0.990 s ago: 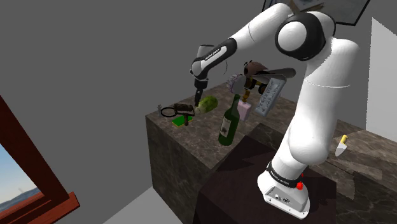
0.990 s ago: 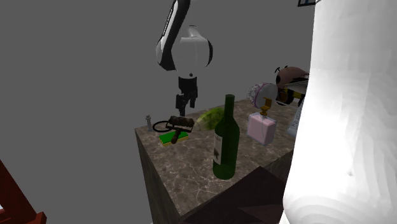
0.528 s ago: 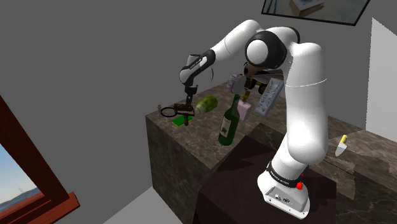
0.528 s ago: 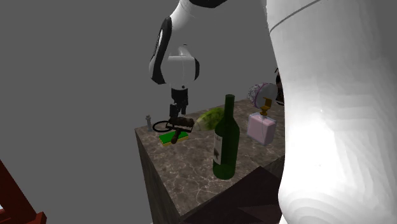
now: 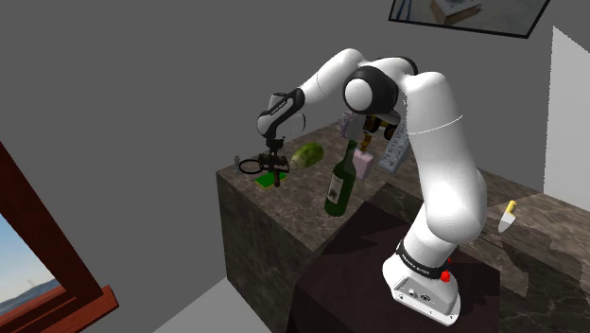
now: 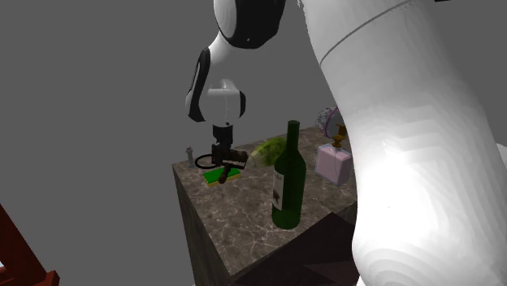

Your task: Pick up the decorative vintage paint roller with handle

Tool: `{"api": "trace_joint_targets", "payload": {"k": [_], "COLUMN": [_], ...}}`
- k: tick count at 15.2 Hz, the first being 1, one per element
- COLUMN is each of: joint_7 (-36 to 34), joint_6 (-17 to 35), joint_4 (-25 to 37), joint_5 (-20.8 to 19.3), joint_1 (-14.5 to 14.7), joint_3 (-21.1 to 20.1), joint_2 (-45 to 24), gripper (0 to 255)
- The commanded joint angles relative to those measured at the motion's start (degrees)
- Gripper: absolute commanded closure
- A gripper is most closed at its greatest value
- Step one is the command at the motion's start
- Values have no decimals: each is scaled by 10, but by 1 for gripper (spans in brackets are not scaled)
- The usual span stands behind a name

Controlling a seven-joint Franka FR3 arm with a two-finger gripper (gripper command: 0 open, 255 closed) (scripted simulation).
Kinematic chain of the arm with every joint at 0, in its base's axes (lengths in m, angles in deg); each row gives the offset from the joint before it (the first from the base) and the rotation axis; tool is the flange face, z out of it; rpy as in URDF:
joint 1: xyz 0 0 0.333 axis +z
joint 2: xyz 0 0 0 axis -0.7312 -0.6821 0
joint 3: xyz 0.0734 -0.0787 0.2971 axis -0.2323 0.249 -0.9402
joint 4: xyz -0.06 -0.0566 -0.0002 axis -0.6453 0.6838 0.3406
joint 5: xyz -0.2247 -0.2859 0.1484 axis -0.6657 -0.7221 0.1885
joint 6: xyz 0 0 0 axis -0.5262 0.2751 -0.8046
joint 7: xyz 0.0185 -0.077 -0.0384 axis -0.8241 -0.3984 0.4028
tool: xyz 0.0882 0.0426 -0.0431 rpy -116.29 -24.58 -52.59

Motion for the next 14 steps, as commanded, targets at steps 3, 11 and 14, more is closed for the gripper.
{"api": "trace_joint_targets", "payload": {"k": [3,11,14], "joint_7": [7,6,6], "joint_6": [22,22,22], "joint_4": [6,7,7], "joint_5": [8,8,8], "joint_1": [-6,-6,-6], "joint_3": [-7,-7,-7], "joint_2": [-28,-28,-28], "gripper": [0,255,255]}}
